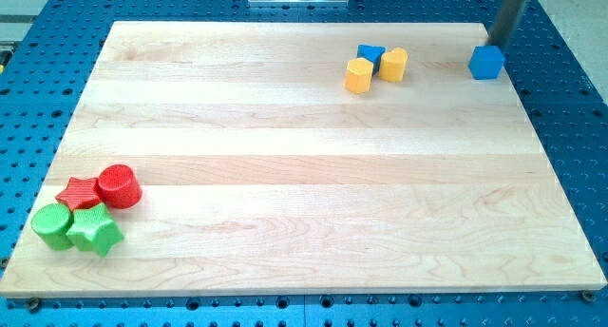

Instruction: Keep cube below yellow blocks

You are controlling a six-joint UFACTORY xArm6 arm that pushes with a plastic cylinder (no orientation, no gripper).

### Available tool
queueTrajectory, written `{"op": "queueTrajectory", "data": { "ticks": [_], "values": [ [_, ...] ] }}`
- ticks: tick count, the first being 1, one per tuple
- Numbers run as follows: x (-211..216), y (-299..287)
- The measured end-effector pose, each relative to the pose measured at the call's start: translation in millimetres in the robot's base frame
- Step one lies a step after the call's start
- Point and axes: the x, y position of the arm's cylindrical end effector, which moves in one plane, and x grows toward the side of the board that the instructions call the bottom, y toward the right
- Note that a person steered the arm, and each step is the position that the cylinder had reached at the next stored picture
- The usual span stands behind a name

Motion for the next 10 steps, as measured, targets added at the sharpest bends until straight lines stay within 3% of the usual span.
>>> {"op": "queueTrajectory", "data": {
  "ticks": [1,2,3,5,6,8,10],
  "values": [
    [32.4,10.0],
    [38.2,-73.0],
    [39.2,-87.5],
    [17.3,-91.2],
    [-18.1,-83.6],
    [49.2,-189.5],
    [100.6,-76.5]
  ]
}}
